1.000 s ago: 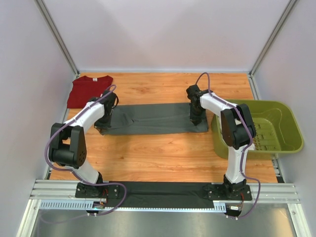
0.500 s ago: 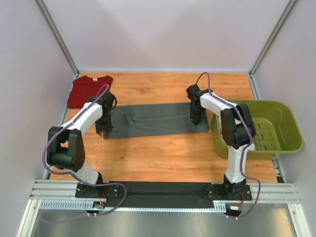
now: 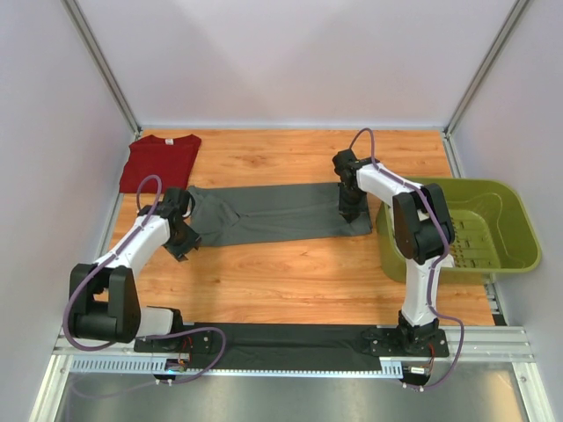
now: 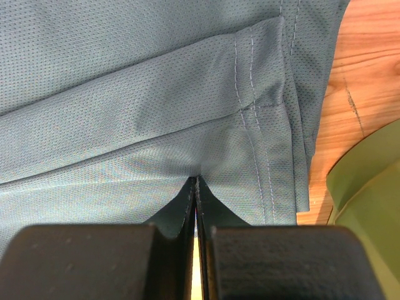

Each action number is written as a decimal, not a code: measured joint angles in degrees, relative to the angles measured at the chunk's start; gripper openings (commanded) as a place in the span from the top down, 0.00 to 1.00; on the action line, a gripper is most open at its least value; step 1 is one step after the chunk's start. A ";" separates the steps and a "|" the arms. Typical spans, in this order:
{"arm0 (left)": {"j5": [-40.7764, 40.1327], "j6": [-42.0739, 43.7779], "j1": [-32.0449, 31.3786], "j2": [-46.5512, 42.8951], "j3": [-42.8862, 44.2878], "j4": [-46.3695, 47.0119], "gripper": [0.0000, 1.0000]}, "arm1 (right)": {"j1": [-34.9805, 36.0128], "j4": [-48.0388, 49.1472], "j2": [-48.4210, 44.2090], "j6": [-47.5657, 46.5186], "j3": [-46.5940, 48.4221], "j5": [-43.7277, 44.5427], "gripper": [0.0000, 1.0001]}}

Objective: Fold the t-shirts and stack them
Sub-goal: Fold the tshirt

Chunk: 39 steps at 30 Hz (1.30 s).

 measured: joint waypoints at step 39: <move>-14.01 34.40 0.96 15.12 9.92 -0.28 0.93 | -0.04 -0.07 0.07 0.04 0.00 0.20 1.00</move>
